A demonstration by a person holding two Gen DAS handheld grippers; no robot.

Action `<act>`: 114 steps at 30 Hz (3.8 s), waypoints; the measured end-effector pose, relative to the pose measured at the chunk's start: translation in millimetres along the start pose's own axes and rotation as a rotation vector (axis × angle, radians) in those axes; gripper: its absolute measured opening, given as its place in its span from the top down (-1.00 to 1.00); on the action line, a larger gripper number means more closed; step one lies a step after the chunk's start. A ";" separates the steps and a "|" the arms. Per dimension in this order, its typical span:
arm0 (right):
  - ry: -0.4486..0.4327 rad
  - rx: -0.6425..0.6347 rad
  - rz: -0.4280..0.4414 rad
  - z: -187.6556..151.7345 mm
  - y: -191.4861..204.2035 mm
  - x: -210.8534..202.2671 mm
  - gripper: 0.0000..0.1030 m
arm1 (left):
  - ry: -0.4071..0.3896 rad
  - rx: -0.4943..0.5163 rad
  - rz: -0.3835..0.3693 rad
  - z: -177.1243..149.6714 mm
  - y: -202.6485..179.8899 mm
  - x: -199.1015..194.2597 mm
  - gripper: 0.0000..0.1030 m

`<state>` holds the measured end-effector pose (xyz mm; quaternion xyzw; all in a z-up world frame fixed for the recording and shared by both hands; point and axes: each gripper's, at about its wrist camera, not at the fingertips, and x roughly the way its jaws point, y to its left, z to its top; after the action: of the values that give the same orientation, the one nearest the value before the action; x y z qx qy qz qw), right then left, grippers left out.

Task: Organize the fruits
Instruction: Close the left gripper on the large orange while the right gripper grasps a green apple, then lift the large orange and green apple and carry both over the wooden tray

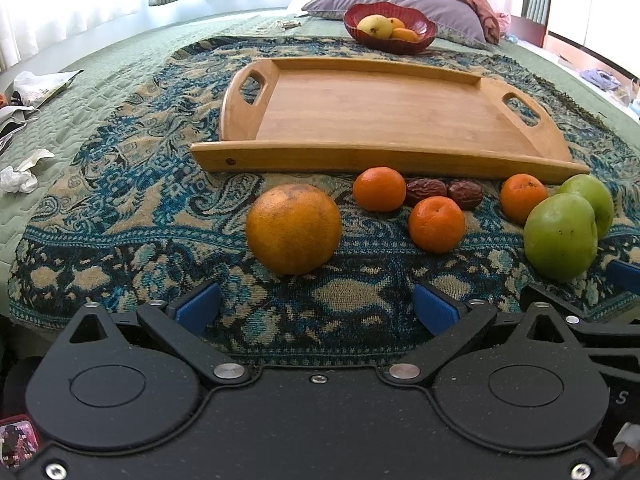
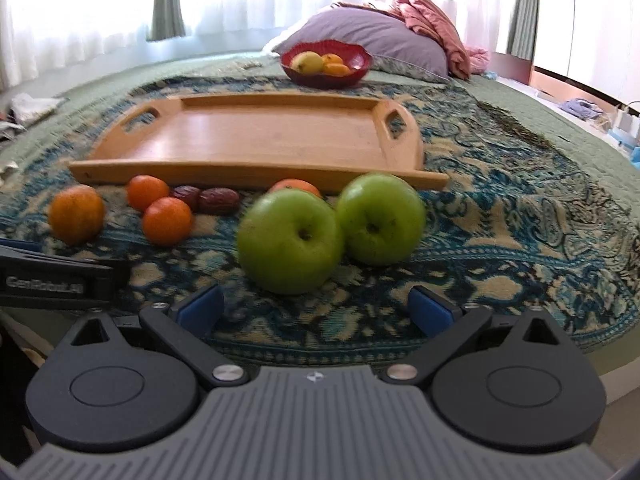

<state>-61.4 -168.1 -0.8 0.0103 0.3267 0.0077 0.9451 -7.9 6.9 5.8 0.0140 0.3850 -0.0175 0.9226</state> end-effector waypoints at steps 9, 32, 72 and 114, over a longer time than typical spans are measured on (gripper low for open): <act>-0.070 -0.002 0.040 3.7 13.2 -9.4 -0.69 | -0.050 -0.089 -0.089 5.5 12.5 -15.9 -0.65; -0.145 0.016 -0.039 5.2 17.0 -3.8 -0.21 | -0.150 -0.006 -0.015 9.4 11.1 -0.7 -0.49; -0.193 0.018 -0.029 -9.2 24.6 -15.9 -0.22 | -0.174 0.002 0.006 -3.3 10.3 -9.8 0.04; -0.248 -0.037 0.011 -2.8 24.0 -0.4 -0.17 | -0.227 0.050 0.001 9.2 -4.1 -11.2 0.05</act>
<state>-63.7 -144.1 -2.2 -0.0043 0.2072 0.0174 0.9781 -9.4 2.7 20.1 0.0351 0.2776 -0.0282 0.9597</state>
